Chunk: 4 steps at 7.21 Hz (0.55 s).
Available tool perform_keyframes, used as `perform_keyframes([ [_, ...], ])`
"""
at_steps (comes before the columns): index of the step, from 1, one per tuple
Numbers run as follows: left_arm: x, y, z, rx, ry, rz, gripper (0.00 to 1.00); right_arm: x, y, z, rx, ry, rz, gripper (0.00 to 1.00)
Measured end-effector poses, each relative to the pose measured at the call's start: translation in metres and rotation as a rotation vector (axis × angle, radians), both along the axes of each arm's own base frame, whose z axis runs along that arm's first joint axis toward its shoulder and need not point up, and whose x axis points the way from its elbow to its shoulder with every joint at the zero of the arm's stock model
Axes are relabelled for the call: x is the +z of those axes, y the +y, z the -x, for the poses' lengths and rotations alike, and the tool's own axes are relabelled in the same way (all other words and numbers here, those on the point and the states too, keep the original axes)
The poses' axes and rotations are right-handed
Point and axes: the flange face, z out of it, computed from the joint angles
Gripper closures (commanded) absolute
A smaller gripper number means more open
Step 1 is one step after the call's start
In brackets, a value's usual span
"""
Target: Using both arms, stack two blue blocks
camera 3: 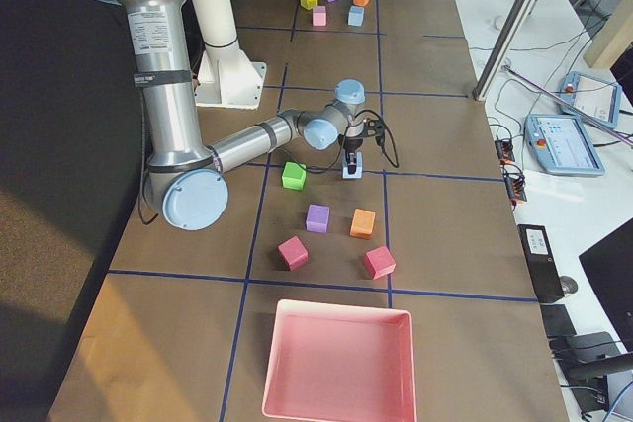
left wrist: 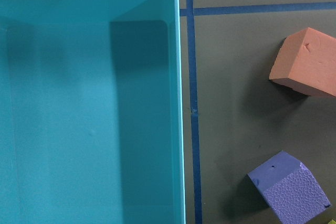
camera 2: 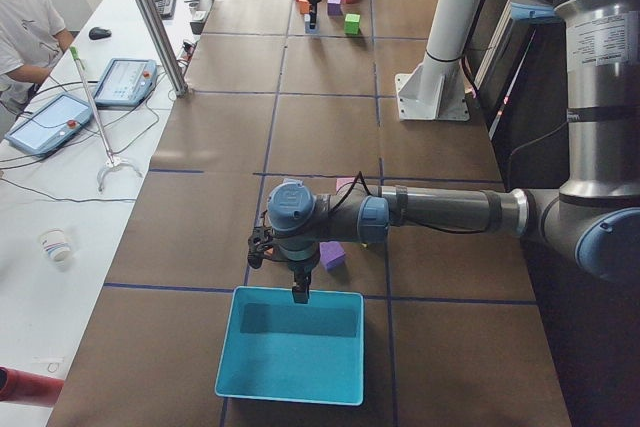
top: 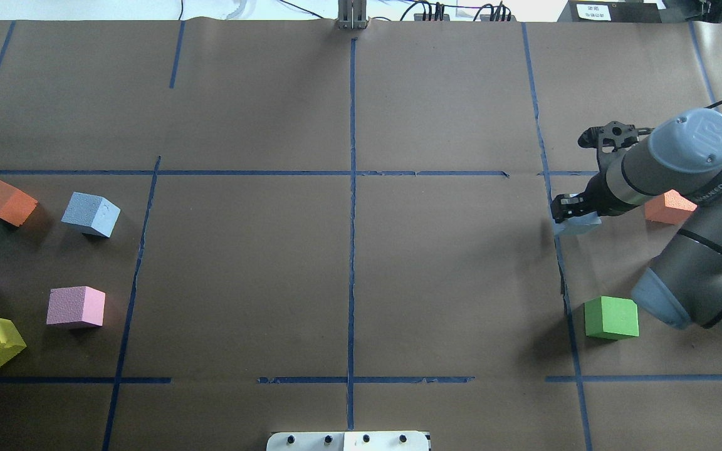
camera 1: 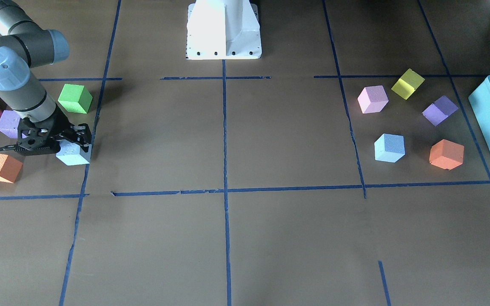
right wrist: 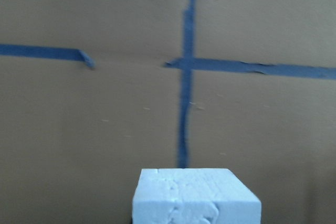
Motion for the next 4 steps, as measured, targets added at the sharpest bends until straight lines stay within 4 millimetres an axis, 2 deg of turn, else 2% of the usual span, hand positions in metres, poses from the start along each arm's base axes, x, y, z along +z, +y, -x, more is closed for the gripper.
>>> perform_keyframes([
  [2, 0.000, 0.000, 0.000, 0.000, 0.000, 0.000, 0.00, -0.130, -0.018, 0.085, 0.015, 0.004, 0.055, 0.93],
  [3, 0.000, 0.000, 0.000, 0.000, 0.000, 0.000, 0.00, -0.192, -0.019, 0.136, 0.049, 0.028, 0.088, 0.92],
  [4, 0.000, 0.000, 0.000, 0.000, 0.000, 0.000, 0.00, -0.240, -0.015, 0.193, 0.081, 0.044, 0.115, 0.91],
])
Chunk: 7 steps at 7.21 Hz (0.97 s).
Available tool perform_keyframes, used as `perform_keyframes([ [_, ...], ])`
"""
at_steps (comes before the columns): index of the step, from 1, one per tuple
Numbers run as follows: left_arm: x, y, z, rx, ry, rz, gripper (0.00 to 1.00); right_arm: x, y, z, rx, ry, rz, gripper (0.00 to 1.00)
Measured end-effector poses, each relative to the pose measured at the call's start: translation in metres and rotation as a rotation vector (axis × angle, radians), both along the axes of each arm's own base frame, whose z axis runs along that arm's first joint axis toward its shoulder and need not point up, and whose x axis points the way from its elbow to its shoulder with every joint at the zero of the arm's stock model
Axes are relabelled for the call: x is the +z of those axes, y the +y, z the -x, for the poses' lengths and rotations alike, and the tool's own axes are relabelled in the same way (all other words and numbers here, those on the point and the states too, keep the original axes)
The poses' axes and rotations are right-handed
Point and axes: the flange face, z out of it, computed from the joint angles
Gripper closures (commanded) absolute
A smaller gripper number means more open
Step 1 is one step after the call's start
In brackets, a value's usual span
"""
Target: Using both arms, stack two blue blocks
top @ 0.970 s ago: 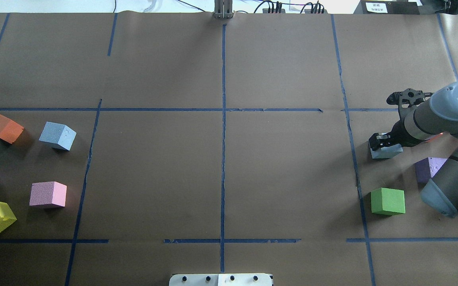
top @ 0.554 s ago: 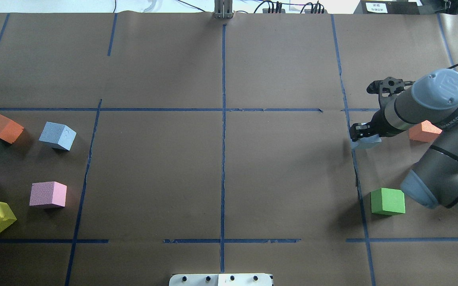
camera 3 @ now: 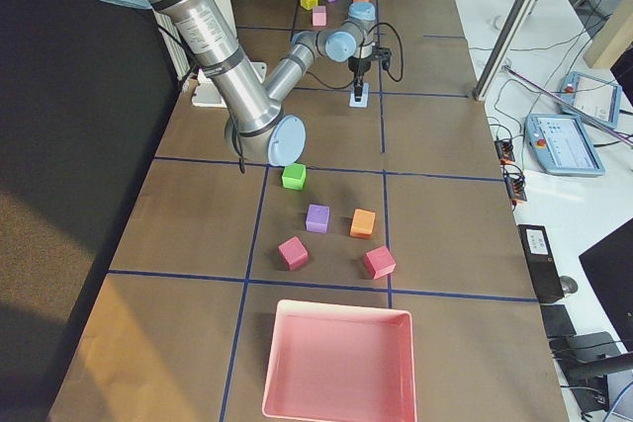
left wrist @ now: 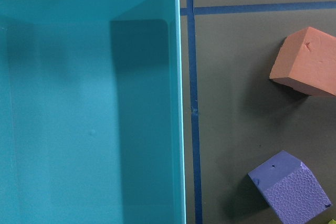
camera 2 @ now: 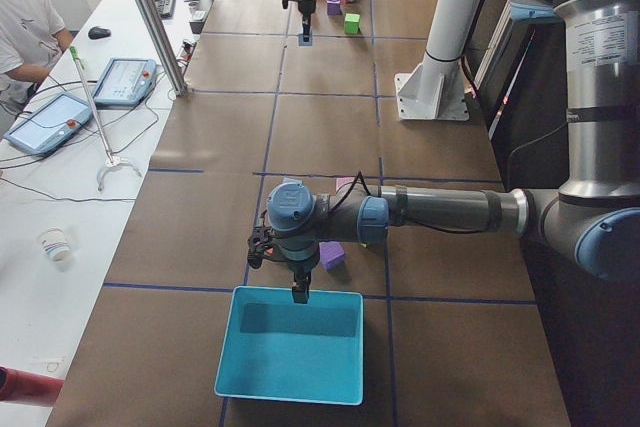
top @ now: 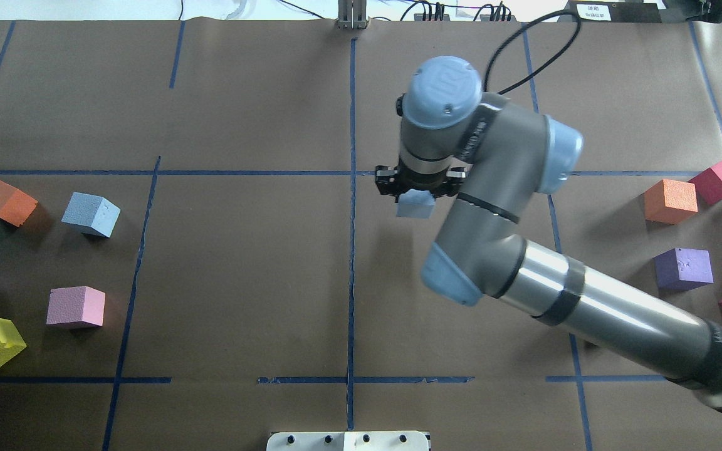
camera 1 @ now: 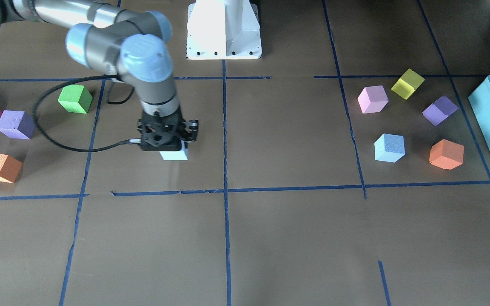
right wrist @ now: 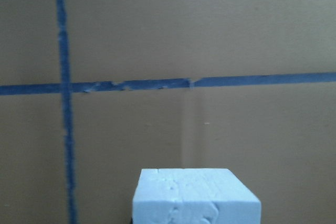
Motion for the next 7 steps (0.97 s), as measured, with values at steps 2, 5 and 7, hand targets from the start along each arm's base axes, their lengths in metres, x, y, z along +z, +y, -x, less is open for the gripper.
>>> perform_keyframes([
  [2, 0.000, 0.000, 0.000, 0.000, 0.000, 0.000, 0.00, -0.024, 0.012, 0.079, 0.033, -0.016, -0.023, 0.84],
  [5, 0.001, 0.001, 0.000, 0.000, 0.001, 0.002, 0.00, -0.008, 0.015, 0.108, 0.034, -0.017, -0.032, 0.00],
  [7, 0.001, 0.001, 0.000, 0.000, 0.000, 0.001, 0.00, -0.016, 0.013, 0.103, 0.017, -0.006, -0.033, 0.00],
])
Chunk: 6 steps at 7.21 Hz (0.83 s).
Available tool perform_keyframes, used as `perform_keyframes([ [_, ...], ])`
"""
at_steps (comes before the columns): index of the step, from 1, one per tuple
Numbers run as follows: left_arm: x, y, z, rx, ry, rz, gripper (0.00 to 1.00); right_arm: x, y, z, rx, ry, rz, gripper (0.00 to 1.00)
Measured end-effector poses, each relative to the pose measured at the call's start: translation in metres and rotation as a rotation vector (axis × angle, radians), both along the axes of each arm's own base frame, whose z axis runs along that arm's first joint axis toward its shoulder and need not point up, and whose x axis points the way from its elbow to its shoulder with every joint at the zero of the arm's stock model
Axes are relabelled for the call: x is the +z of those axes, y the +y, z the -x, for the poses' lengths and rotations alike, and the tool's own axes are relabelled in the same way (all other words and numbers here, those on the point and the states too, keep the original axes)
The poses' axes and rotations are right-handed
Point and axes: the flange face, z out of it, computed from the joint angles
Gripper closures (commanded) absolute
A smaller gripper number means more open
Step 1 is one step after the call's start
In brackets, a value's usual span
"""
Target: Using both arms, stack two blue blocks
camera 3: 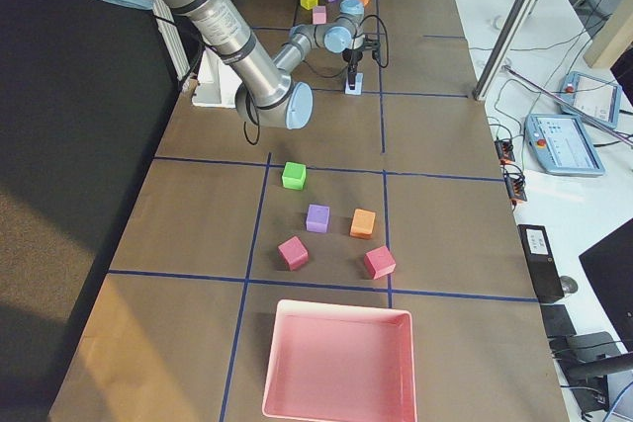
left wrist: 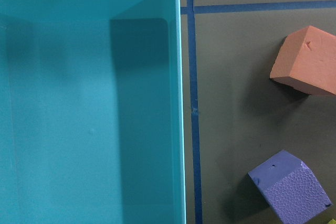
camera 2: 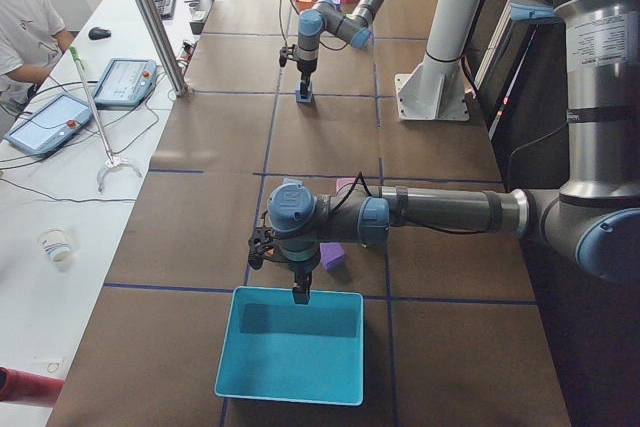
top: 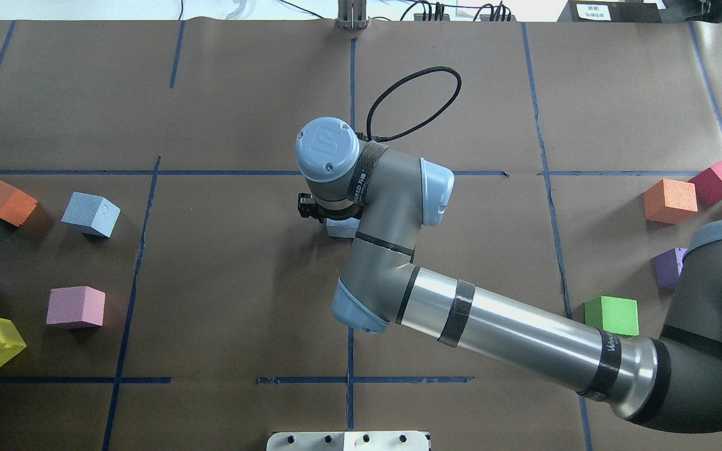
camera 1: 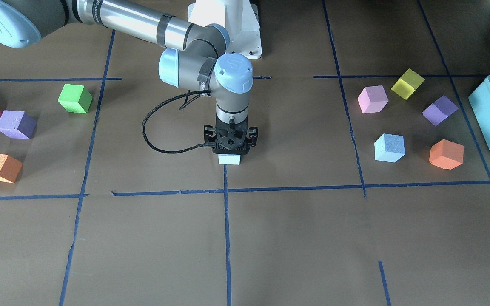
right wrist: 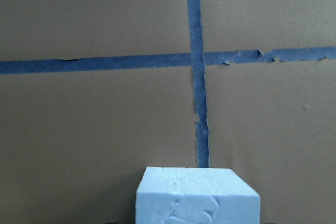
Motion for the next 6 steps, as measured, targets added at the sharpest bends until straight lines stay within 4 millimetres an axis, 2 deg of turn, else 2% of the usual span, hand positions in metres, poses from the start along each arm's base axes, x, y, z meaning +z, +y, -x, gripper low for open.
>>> perform_keyframes([
  [1, -0.001, 0.000, 0.000, 0.000, 0.000, -0.003, 0.00, -0.012, -0.006, -0.013, -0.010, -0.001, 0.001, 0.00],
  [2, -0.008, -0.001, 0.000, 0.000, -0.002, -0.015, 0.00, -0.027, -0.020, -0.042, -0.026, -0.007, 0.005, 0.00],
  [3, -0.016, -0.002, 0.000, 0.000, -0.006, -0.029, 0.00, -0.038, -0.044, -0.088, -0.053, -0.010, 0.006, 0.00],
  [4, -0.023, -0.004, 0.000, -0.001, -0.006, -0.042, 0.00, -0.033, -0.078, -0.152, -0.089, -0.009, -0.003, 0.00],
  [5, -0.036, -0.013, -0.002, -0.002, -0.002, -0.071, 0.00, -0.007, -0.110, -0.227, -0.134, -0.003, -0.028, 0.00],
  [6, -0.054, -0.028, -0.003, -0.003, 0.003, -0.118, 0.00, 0.034, -0.132, -0.305, -0.185, 0.011, -0.075, 0.00],
])
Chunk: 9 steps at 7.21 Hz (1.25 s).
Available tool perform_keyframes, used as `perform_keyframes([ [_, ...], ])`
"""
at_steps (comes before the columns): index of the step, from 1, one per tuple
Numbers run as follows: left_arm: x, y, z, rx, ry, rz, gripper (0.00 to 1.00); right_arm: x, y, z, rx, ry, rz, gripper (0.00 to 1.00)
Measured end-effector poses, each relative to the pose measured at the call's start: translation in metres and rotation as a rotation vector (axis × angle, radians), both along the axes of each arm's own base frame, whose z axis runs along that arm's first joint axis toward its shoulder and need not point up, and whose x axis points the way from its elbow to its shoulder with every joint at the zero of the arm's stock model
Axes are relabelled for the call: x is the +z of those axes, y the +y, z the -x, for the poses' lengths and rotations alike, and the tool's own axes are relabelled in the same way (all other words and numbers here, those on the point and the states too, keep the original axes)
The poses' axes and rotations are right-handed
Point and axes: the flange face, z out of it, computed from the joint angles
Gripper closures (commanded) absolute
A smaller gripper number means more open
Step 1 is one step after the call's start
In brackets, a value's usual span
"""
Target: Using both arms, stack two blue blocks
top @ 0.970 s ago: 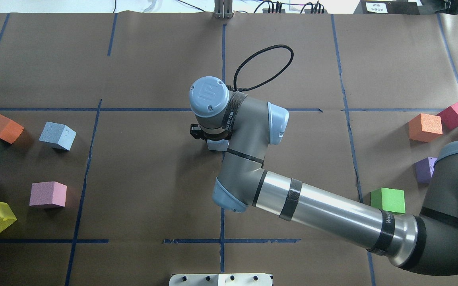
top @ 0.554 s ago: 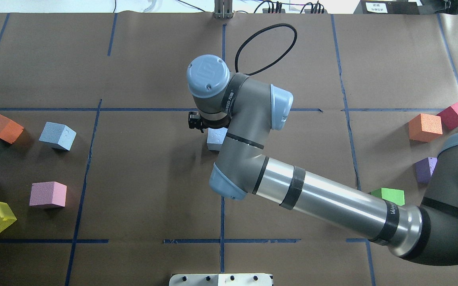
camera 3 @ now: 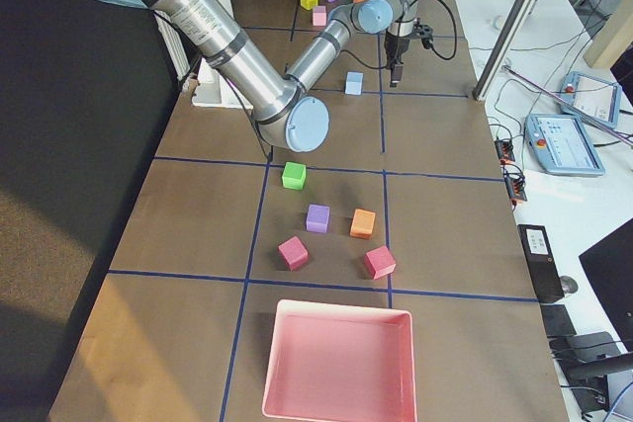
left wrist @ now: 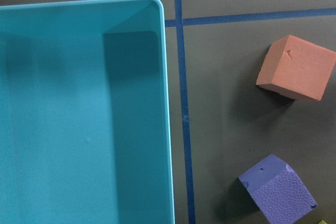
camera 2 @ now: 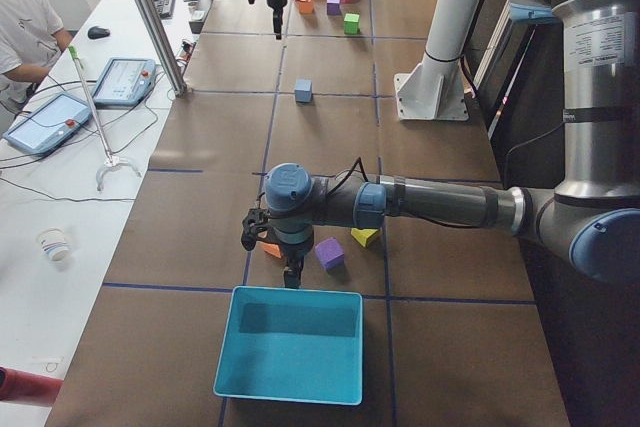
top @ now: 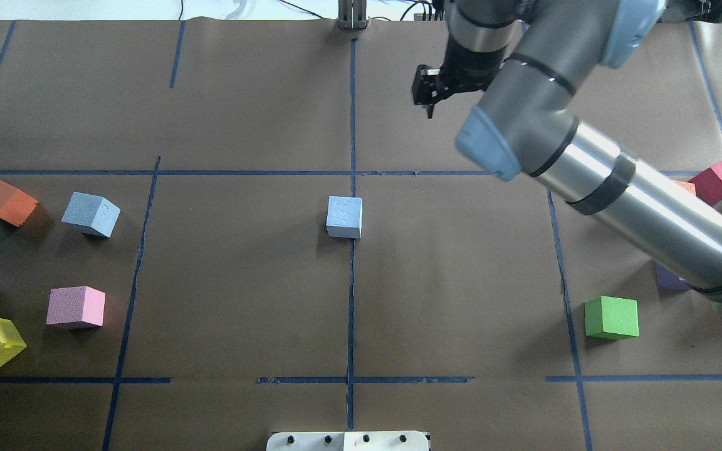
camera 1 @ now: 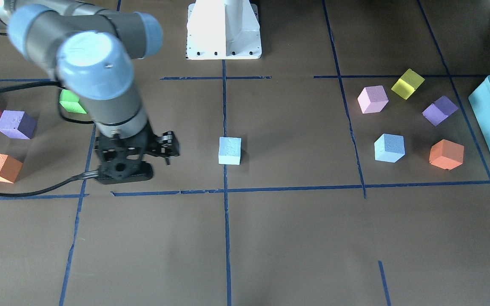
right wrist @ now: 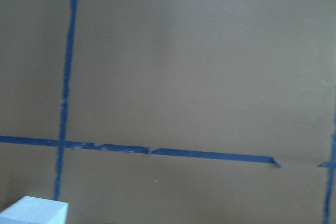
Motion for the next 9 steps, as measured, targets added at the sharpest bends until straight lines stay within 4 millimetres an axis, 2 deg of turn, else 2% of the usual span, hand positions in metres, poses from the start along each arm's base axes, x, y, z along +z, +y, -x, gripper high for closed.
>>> perform_keyframes([
  [1, -0.019, -0.016, -0.002, 0.001, 0.006, -0.048, 0.00, 0.050, -0.010, -0.080, -0.055, 0.018, -0.058, 0.00],
  [2, -0.036, -0.030, -0.008, -0.007, 0.013, -0.070, 0.00, 0.102, -0.005, -0.152, -0.114, 0.030, -0.105, 0.00],
  [3, -0.057, -0.044, -0.021, -0.031, 0.031, -0.061, 0.00, 0.161, 0.011, -0.221, -0.176, 0.027, -0.136, 0.00],
  [4, -0.081, -0.055, -0.044, -0.036, 0.059, -0.061, 0.00, 0.220, 0.035, -0.281, -0.226, 0.023, -0.151, 0.00],
  [5, -0.109, -0.060, -0.079, -0.002, 0.083, -0.079, 0.00, 0.279, 0.070, -0.333, -0.262, 0.018, -0.152, 0.00],
  [6, -0.130, -0.056, -0.124, 0.036, 0.101, -0.070, 0.00, 0.332, 0.114, -0.370, -0.272, 0.010, -0.142, 0.00],
  [7, -0.142, -0.049, -0.164, 0.047, 0.097, -0.051, 0.00, 0.365, 0.153, -0.387, -0.246, 0.006, -0.126, 0.00],
  [8, -0.144, -0.044, -0.202, 0.028, 0.073, -0.049, 0.00, 0.376, 0.171, -0.393, -0.193, 0.007, -0.107, 0.00],
  [9, -0.138, -0.039, -0.241, 0.012, 0.064, -0.058, 0.00, 0.379, 0.176, -0.395, -0.154, 0.007, -0.095, 0.00],
])
